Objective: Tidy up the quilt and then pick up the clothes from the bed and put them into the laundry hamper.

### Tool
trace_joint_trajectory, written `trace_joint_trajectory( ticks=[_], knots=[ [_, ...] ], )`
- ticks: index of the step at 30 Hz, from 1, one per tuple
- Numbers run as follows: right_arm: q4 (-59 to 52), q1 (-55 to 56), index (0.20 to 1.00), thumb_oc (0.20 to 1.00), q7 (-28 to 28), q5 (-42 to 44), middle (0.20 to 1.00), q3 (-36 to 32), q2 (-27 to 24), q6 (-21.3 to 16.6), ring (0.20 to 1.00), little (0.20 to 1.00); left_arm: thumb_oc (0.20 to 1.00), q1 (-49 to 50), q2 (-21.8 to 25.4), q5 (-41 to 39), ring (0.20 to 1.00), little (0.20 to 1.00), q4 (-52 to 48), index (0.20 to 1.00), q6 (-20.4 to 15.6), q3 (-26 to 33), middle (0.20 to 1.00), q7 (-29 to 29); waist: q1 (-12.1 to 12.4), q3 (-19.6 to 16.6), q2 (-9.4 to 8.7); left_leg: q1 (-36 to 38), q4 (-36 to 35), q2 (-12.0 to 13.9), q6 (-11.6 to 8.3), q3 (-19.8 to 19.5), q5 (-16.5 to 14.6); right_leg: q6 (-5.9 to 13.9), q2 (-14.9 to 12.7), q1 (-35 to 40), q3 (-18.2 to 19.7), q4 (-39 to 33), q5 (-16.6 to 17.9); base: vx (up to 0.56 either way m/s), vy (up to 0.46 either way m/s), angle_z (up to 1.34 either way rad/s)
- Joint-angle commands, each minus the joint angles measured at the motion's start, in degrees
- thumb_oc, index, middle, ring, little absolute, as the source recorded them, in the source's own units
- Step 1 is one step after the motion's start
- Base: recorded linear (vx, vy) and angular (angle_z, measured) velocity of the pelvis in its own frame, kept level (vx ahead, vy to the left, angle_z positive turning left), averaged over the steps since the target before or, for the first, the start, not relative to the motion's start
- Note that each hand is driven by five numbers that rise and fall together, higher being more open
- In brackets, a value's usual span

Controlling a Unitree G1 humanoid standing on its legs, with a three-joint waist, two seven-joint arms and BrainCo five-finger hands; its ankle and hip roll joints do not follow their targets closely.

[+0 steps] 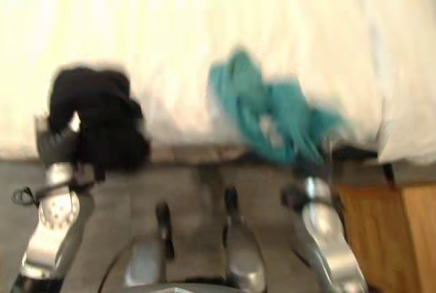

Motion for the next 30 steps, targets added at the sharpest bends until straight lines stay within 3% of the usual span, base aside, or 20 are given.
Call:
trace_joint_trajectory(
  ticks=[1,3,5,10,14,17,19,21,24,27,29,30],
  knots=[
    [0.9,-3.6,0.200,0.200,12.3,8.3,0.200,1.8,4.0,-4.8,0.200,0.200,0.200,-2.5,0.5,-4.3,0.200,0.200,2.5,0.200,-6.9,-0.5,0.200,-3.1,-2.1,-2.6,-3.03,-1.0,-0.4,-1.3,0.87,0.5,2.1,2.56,-0.6,2.1,0.5,-3.8,1.5,0.09,0.242,-0.11],
    [1.3,0.5,0.200,0.200,15.8,8.1,0.200,4.0,5.0,-4.3,0.200,0.200,0.200,2.3,-0.9,-6.2,0.200,0.200,3.4,0.200,-8.4,-3.5,0.200,-3.5,-2.4,-4.1,-3.20,0.7,-0.5,-1.9,1.41,1.1,1.7,2.68,-0.8,4.0,0.3,-4.3,1.6,0.05,0.127,-0.04],
    [3.2,2.4,0.200,0.200,18.2,4.9,0.200,8.2,4.8,-7.0,0.200,0.200,0.200,3.8,-0.4,-7.0,0.200,0.200,6.4,0.200,-10.0,-7.6,0.200,-4.0,-2.8,-5.2,-3.31,2.2,-0.4,-2.2,1.79,1.4,1.4,2.55,-0.5,5.4,0.4,-4.2,1.5,0.05,0.074,-0.07],
    [3.3,1.5,0.200,0.200,14.9,2.6,0.200,13.5,0.1,-10.7,0.200,0.200,0.200,4.7,2.7,-8.2,0.200,0.200,6.7,0.200,-12.8,-14.1,0.200,4.1,-2.6,-6.8,-3.26,5.7,-0.2,-3.3,2.58,0.5,0.2,2.81,-1.0,9.4,-0.2,-4.6,0.7,0.07,0.030,0.00],
    [5.1,-1.3,0.200,0.200,16.6,-0.3,0.200,16.9,-2.1,-9.7,0.200,0.200,0.200,4.1,2.9,-7.4,0.200,0.200,6.4,0.200,-12.6,-14.9,0.200,10.0,-0.8,-7.0,-2.81,6.7,1.6,-3.3,2.59,-1.4,-0.5,1.97,-1.4,11.8,-1.8,-3.9,-0.5,0.12,0.009,0.03],
    [6.7,-2.3,0.200,0.200,20.4,-0.4,0.200,18.2,-3.5,-7.4,0.200,0.200,0.200,5.9,2.0,-7.6,0.200,0.200,6.7,0.200,-11.8,-14.3,0.200,14.5,1.7,-7.0,-1.67,7.3,3.0,-3.2,2.22,-5.1,-0.7,0.86,-1.6,14.1,-4.6,-2.1,-2.6,0.20,0.077,0.23],
    [6.6,-1.8,0.200,0.200,24.2,-0.6,0.200,18.2,-4.4,-5.0,0.200,0.200,0.200,7.6,1.2,-6.8,0.200,0.200,7.8,0.200,-13.1,-14.4,0.200,17.5,3.9,-7.7,-0.32,7.7,-0.2,-2.6,1.77,-8.0,1.5,0.53,-2.1,15.2,-9.4,-1.4,-3.7,0.04,0.182,0.48],
    [6.5,-1.5,0.200,0.200,25.5,-1.1,0.200,18.0,-4.8,-5.5,0.200,0.200,0.200,8.3,1.0,-5.7,0.200,0.200,8.7,0.200,-14.5,-14.5,0.200,18.0,5.5,-7.8,0.45,7.2,-2.5,-1.5,1.10,-7.3,3.9,0.76,-3.2,15.4,-15.0,-0.4,-4.4,-0.17,0.198,1.07],
    [5.8,1.4,0.200,0.200,23.6,-0.4,0.200,16.0,-4.8,-7.1,0.200,0.200,0.200,8.6,1.1,-4.9,0.200,0.200,11.2,0.200,-17.3,-15.0,0.200,13.1,6.2,-7.2,1.23,5.4,-2.9,1.4,-0.66,0.9,7.6,1.75,-5.3,17.7,-25.9,-0.2,-4.5,-0.22,0.154,1.94],
    [5.8,1.4,0.200,0.200,23.6,-0.4,0.200,16.0,-4.8,-7.2,0.200,0.200,0.200,8.6,1.1,-4.9,0.200,0.200,11.3,0.200,-17.3,-15.0,0.200,13.1,6.0,-7.3,1.24,5.3,-2.8,1.3,-0.67,0.7,7.7,1.76,-5.3,17.8,-26.1,-0.2,-4.5,-0.05,0.060,2.19],
    [7.1,1.7,0.200,0.200,21.5,-0.2,0.200,15.4,-4.9,-9.3,0.200,0.200,0.200,8.6,1.4,-6.6,0.200,0.200,12.7,0.200,-18.7,-14.1,0.200,8.6,7.9,-7.2,0.88,5.2,1.3,2.9,-1.71,6.5,6.2,2.62,-7.7,18.9,-30.7,0.9,-4.3,-0.30,0.434,0.38],
    [10.2,-2.7,0.200,0.200,20.5,-0.3,0.200,18.1,-4.6,-9.9,0.200,0.200,0.200,8.1,1.3,-8.8,0.200,0.200,14.6,0.200,-20.2,-13.1,0.200,6.0,10.3,-7.0,-0.03,4.3,9.7,2.4,-1.03,7.7,1.8,2.90,-11.0,19.8,-33.4,1.2,-2.2,-0.39,0.644,0.89]
  ],
)
